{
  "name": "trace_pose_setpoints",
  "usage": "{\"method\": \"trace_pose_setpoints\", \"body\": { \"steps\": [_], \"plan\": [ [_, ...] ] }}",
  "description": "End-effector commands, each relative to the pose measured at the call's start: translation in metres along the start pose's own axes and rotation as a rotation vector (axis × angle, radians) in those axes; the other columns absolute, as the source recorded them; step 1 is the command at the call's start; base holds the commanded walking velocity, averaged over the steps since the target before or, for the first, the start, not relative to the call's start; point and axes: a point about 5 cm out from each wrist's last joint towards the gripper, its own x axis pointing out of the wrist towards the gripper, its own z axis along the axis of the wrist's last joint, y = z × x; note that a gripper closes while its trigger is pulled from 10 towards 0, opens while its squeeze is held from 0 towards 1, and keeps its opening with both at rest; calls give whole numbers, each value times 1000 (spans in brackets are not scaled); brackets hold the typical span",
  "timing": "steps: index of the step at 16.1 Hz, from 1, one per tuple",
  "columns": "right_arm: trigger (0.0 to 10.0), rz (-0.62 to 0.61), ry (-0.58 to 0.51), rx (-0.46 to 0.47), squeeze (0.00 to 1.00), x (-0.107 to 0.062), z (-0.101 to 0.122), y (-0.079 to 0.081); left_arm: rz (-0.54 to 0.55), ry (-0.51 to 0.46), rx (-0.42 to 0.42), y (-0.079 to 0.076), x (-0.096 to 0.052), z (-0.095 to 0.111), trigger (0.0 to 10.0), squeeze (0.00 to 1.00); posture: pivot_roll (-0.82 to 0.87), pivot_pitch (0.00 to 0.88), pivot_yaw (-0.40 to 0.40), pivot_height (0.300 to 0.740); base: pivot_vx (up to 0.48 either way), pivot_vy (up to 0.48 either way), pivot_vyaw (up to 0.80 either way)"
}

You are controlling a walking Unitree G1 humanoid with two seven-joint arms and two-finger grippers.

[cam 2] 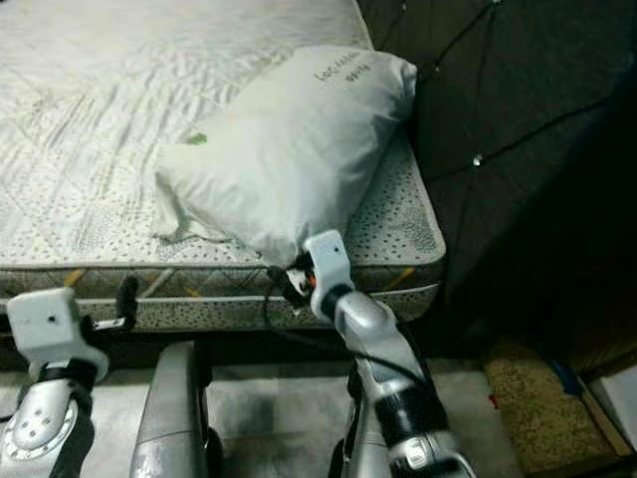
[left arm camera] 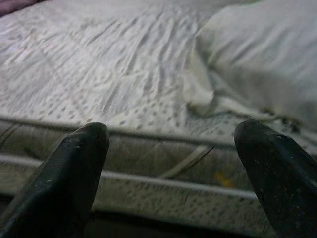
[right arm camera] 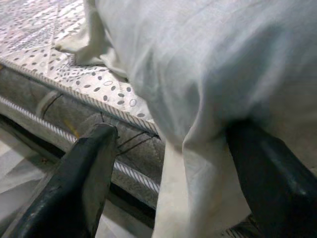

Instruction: Clean up the room

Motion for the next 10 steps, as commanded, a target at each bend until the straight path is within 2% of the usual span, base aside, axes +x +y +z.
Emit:
{"method": "trace_pose_setpoints", "body": {
  "steps": [1,3,6,8,9,10],
  "plan": [
    [10000,-28,14,47,0,2,-1,-4,11,-9,13,3,-3,5,10000,0,131,148,-56,507,0,0,0],
    [10000,-61,16,72,0,10,5,-3,14,-1,14,3,-5,5,10000,0,132,148,-54,507,0,0,0],
    [10000,-195,-29,138,0,21,21,-13,11,9,15,3,-5,3,10000,0,138,138,-47,507,0,0,0],
    [10000,-245,-40,141,0,24,25,-16,8,12,15,2,-5,2,10000,0,140,127,-48,507,0,0,0],
    [10000,-281,-67,191,0,28,32,-18,4,13,15,1,-4,2,10000,0,140,117,-46,507,0,0,0],
    [6235,-279,-94,237,0,32,40,-15,0,8,13,0,-2,2,10000,0,141,111,-47,507,0,0,0]
  ]
}}
